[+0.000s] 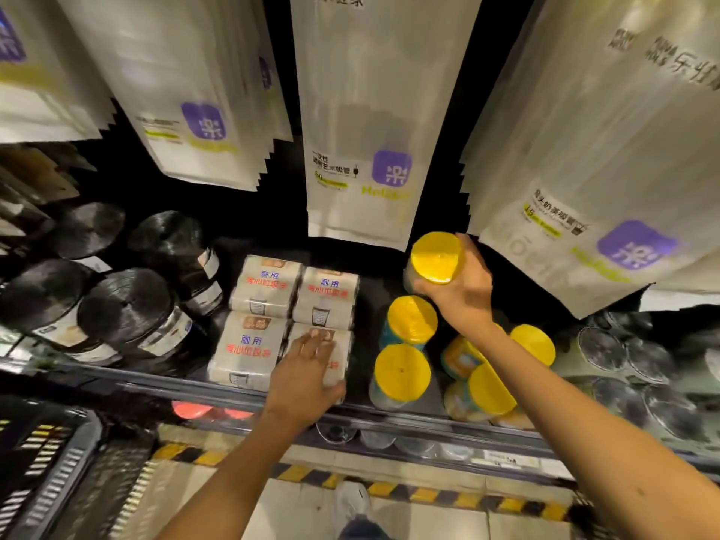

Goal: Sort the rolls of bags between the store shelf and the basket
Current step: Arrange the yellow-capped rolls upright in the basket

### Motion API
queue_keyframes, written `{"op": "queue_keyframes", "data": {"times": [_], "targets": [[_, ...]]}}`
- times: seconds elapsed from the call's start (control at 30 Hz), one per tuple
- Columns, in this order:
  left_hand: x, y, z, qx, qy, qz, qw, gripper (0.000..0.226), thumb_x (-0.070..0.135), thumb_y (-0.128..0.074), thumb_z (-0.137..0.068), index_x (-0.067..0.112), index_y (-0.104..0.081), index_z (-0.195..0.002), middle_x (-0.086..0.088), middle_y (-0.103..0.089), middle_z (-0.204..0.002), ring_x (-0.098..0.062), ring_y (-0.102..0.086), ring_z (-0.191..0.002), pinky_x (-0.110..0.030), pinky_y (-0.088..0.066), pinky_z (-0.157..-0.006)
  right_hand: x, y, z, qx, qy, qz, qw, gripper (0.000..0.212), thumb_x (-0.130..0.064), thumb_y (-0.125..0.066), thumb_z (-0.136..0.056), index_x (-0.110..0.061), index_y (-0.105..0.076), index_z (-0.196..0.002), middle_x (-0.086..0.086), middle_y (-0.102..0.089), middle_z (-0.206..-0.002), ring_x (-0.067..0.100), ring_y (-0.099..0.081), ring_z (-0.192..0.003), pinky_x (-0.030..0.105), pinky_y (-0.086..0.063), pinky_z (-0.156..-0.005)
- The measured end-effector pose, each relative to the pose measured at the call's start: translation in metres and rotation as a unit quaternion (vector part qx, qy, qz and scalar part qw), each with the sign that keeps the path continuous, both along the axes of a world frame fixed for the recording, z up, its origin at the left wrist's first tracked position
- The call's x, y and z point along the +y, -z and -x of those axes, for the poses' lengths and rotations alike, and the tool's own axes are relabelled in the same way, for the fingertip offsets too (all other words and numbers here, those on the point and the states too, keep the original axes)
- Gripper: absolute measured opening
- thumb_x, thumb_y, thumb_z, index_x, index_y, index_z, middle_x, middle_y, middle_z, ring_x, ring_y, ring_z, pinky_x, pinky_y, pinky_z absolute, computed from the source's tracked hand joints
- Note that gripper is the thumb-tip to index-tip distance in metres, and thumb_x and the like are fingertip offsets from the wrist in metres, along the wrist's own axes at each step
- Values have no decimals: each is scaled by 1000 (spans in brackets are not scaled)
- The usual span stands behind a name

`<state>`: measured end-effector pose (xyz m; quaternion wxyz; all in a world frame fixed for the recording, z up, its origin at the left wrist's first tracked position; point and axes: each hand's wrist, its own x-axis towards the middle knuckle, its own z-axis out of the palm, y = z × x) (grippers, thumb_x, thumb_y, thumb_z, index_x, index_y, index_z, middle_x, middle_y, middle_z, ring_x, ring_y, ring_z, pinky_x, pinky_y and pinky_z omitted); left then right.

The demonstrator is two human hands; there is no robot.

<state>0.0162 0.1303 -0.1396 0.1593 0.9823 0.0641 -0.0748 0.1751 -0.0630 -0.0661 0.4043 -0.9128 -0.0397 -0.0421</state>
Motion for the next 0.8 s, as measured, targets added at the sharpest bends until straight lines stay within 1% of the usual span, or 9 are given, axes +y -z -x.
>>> {"op": "queue_keyframes", "data": {"times": [0.07,0.1,0.17,0.23,0.37,0.5,0.6,0.7,0.8], "targets": [[1,2,2,-6,3,-9,1000,69,52,-58,-83,19,-41,-141,-2,-33,-152,-23,-28,-140,-37,-36,-107,7,7,-10,38,6,-10,999,88,-36,-85,-58,-19,-44,-134,6,-56,-130,27,-53,-118,33,-45,-96],[2,2,2,-16,7,-15,1000,67,53,-59,-79,18,-50,-135,-5,-44,-145,-25,-39,-135,-39,-43,-100,10,11,-14,50,8,-8,999,86,-35,-85,-61,-19,-44,-135,8,-55,-131,29,-52,-119,34,-44,-94],[4,5,2,-23,17,-32,999,65,57,-59,-68,17,-64,-118,-6,-62,-126,-26,-58,-116,-38,-55,-80,15,19,-18,77,8,15,997,87,-33,-84,-64,-19,-40,-137,11,-52,-132,32,-48,-122,34,-43,-93],[5,6,2,-37,20,-47,998,64,59,-57,-63,18,-68,-111,-3,-67,-116,-24,-64,-106,-34,-57,-69,19,28,-20,103,7,27,994,88,-33,-84,-65,-18,-37,-138,13,-50,-133,33,-45,-123,34,-42,-94],[7,5,1,-48,28,-59,997,64,62,-46,-68,19,-67,-110,-1,-67,-115,-22,-64,-104,-33,-58,-65,27,42,-21,131,35,37,990,86,-35,-85,-63,-16,-39,-133,13,-50,-131,33,-47,-122,36,-43,-93],[5,1,1,-43,26,-71,996,64,62,-52,-63,20,-68,-108,-1,-67,-113,-21,-65,-103,-31,-57,-63,30,47,-24,149,44,44,987,86,-35,-86,-63,-14,-38,-131,15,-49,-131,35,-48,-121,39,-44,-91],[5,2,2,-44,27,-73,996,64,59,-61,-62,18,-67,-110,-3,-67,-114,-24,-64,-104,-33,-57,-61,33,49,-26,154,36,72,985,88,-38,-85,-63,-14,-36,-132,14,-46,-133,36,-46,-122,39,-44,-90],[4,4,2,-44,25,-68,996,66,54,-77,-59,17,-66,-112,-4,-65,-117,-27,-62,-106,-37,-57,-63,33,50,-29,151,17,102,983,92,-46,-83,-63,-12,-34,-132,14,-45,-132,35,-47,-121,37,-45,-84],[3,5,3,-34,14,-67,997,67,54,-78,-60,17,-65,-115,-4,-64,-121,-27,-60,-110,-38,-57,-66,30,52,-28,146,2,104,984,94,-50,-82,-64,-11,-32,-134,13,-45,-132,34,-47,-120,33,-41,-78]]}}
